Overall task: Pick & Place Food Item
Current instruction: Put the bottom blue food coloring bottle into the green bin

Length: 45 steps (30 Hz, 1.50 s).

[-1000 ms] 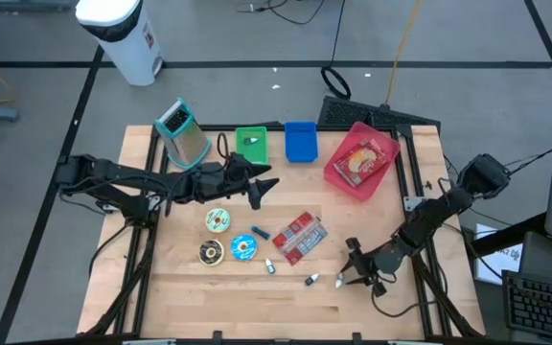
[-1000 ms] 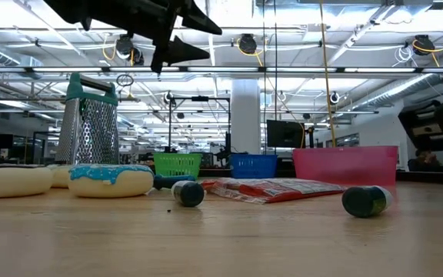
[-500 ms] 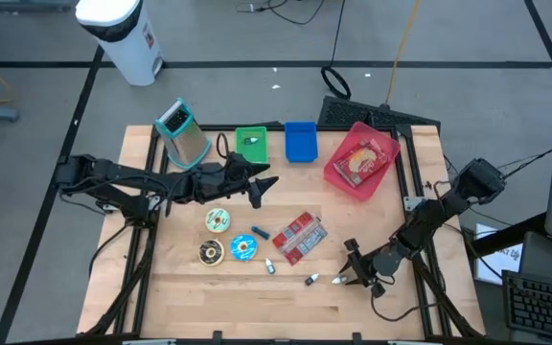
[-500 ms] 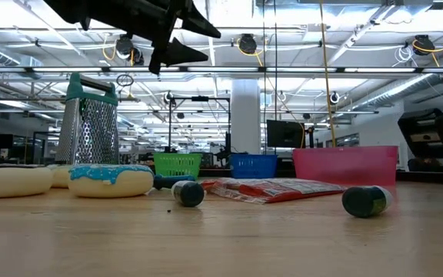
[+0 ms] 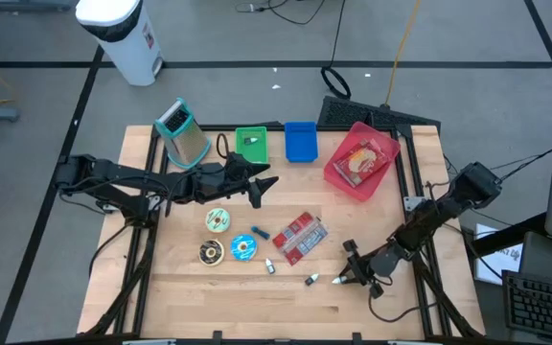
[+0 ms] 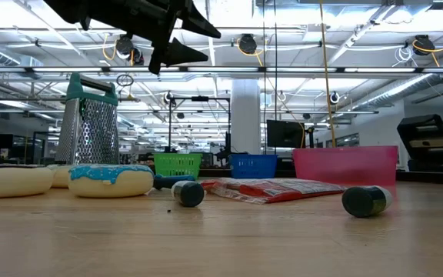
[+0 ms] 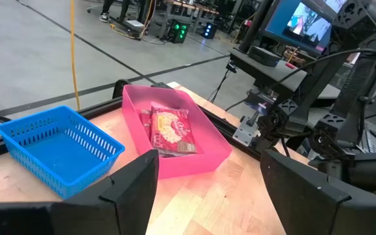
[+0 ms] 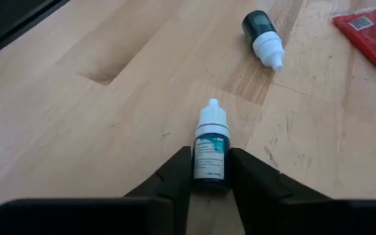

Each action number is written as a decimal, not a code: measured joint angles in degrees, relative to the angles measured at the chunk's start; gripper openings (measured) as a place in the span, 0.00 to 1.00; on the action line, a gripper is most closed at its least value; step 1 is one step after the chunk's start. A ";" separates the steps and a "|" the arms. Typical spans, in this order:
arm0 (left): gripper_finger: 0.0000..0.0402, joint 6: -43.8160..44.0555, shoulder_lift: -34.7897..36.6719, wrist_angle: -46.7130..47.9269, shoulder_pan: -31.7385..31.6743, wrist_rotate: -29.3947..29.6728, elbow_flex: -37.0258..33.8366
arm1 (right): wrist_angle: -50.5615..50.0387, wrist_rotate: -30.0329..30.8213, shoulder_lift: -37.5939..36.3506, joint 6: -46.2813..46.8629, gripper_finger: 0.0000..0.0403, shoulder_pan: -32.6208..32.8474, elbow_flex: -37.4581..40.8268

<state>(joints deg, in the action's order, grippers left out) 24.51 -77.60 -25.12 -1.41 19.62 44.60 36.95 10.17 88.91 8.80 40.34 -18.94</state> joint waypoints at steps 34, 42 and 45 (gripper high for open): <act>0.68 14.64 -28.38 -26.03 2.02 -10.80 3.13 | 12.53 24.24 -9.23 -40.50 0.15 -23.31 -2.80; 0.68 10.63 -32.11 -25.01 3.69 -15.07 10.49 | 12.61 24.11 -9.23 -46.05 0.15 -24.64 -3.78; 0.67 8.68 -32.06 -22.36 4.15 -14.95 12.52 | 13.25 23.92 -9.21 -47.14 0.15 -24.59 -3.78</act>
<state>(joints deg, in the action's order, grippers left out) 33.19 -109.67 -47.49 2.74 4.67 57.12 50.20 34.10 79.70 -38.34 15.75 -22.72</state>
